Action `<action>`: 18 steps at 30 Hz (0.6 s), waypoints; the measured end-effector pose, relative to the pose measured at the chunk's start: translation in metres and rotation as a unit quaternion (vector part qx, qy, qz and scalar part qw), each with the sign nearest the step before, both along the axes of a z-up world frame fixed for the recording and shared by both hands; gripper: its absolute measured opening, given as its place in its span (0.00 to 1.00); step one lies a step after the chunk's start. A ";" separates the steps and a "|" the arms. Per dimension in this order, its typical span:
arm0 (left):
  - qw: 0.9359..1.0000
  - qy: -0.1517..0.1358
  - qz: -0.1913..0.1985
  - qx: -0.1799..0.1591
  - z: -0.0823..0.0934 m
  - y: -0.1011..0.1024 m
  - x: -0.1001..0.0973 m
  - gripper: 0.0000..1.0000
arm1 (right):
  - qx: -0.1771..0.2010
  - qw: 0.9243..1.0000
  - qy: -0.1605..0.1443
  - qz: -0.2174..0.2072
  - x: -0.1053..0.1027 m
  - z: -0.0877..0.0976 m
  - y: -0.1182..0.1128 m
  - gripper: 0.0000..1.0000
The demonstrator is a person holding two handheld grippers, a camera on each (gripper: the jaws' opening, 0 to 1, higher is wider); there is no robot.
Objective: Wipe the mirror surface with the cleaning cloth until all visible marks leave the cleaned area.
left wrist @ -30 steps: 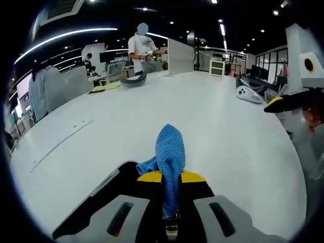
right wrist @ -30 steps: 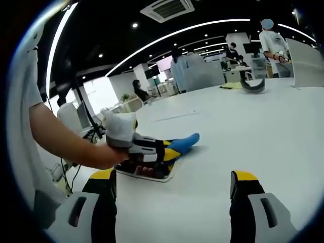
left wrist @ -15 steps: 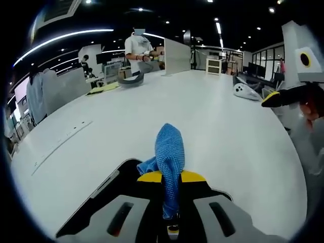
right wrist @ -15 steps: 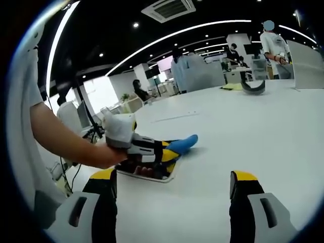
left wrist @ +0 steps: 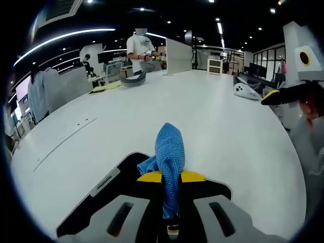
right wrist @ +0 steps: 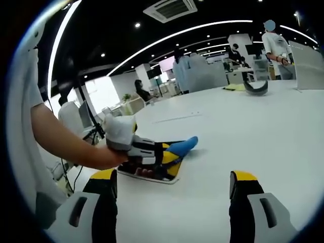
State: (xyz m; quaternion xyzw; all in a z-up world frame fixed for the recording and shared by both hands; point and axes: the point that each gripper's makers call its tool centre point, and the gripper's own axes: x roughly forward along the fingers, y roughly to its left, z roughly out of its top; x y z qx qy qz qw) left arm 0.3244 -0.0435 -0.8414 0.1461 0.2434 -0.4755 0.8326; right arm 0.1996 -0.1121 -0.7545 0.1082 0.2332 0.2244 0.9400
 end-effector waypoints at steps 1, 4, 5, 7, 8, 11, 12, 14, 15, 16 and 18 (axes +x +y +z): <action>1.000 0.000 0.001 0.000 0.000 0.001 0.000 0.07 | 0.000 1.000 0.000 0.000 0.000 0.000 0.000 0.92; 1.000 0.000 0.004 0.000 -0.001 0.003 0.000 0.07 | -0.001 1.000 -0.002 -0.001 0.000 0.002 0.000 0.92; 1.000 0.000 0.004 0.000 0.000 0.004 -0.001 0.07 | -0.001 1.000 -0.003 -0.002 0.000 0.002 0.000 0.92; 1.000 0.000 0.004 -0.001 0.000 0.005 -0.001 0.07 | -0.002 1.000 -0.003 -0.002 0.000 0.003 0.000 0.92; 1.000 0.000 0.004 -0.001 0.000 0.007 -0.001 0.07 | -0.002 1.000 -0.003 -0.002 0.000 0.004 0.000 0.92; 1.000 0.000 0.005 -0.002 0.000 0.009 -0.002 0.07 | -0.001 1.000 -0.003 -0.004 -0.001 0.005 0.000 0.92; 1.000 0.001 0.005 -0.002 0.000 0.009 -0.002 0.07 | -0.001 1.000 -0.003 -0.004 -0.001 0.005 0.000 0.92; 1.000 0.001 0.007 -0.004 0.000 0.011 -0.002 0.07 | -0.002 1.000 -0.004 -0.004 -0.001 0.006 0.001 0.91; 1.000 0.000 0.007 -0.005 0.000 0.012 -0.002 0.07 | -0.002 1.000 -0.004 -0.004 -0.002 0.006 0.001 0.91; 1.000 -0.001 0.006 -0.004 0.000 0.012 -0.002 0.07 | -0.003 1.000 -0.004 -0.004 -0.002 0.007 0.001 0.91; 1.000 -0.001 0.008 -0.005 0.000 0.013 -0.002 0.07 | -0.003 1.000 -0.005 -0.006 -0.002 0.008 0.000 0.91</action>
